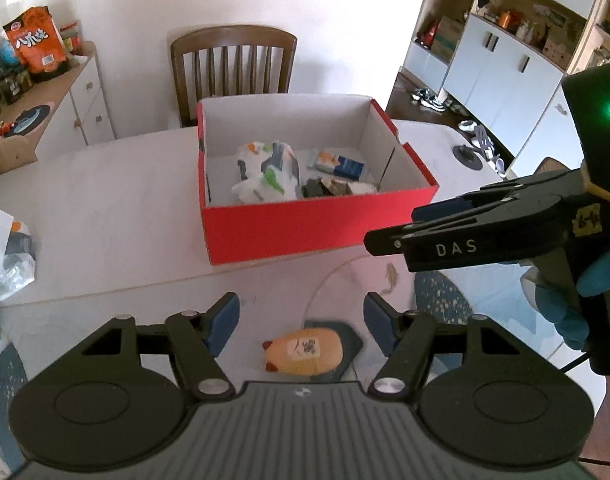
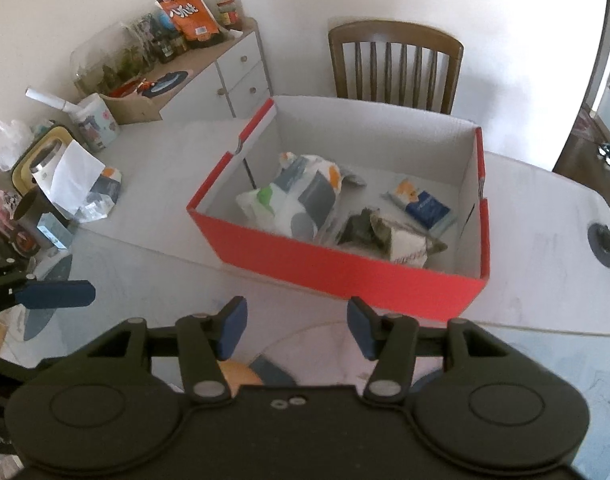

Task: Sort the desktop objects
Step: 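Reach the right tool to the orange figurine while the left tool approaches the black snack packet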

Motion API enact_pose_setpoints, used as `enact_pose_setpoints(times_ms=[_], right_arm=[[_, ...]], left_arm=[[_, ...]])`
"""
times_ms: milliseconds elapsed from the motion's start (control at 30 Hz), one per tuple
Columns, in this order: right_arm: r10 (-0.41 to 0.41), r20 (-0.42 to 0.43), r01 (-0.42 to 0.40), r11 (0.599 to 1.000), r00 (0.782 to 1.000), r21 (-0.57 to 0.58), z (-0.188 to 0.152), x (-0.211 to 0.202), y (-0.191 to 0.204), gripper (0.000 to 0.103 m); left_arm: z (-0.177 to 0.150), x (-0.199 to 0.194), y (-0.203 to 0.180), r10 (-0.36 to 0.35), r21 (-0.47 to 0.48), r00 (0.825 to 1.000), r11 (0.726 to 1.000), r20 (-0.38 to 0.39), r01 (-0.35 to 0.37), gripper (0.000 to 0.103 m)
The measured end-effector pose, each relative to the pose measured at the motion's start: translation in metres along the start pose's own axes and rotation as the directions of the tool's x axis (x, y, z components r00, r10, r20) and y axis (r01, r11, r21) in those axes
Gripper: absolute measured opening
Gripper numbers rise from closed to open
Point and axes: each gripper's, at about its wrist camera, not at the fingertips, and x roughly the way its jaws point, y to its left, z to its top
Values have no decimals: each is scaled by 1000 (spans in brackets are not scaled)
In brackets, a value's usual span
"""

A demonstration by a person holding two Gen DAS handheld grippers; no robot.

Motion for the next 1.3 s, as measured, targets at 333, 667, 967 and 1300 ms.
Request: enact_pose_setpoints(times_ms=[333, 667, 967, 1300], right_arm=[[-16, 2, 16, 999, 1000, 45, -23, 5, 20, 67], [-26, 1, 26, 996, 1000, 83, -42, 14, 36, 70], [-33, -10, 34, 994, 999, 105, -55, 23, 47, 71], [-26, -26, 29, 994, 999, 109, -66, 34, 59, 72]], left_arm=[[-32, -6, 12, -2, 20, 1000, 1000, 2, 2, 88], [-68, -6, 22, -11, 32, 1000, 999, -17, 11, 103], [-102, 0, 27, -19, 33, 999, 999, -39, 21, 103], [-127, 7, 26, -15, 46, 999, 999, -33, 17, 103]])
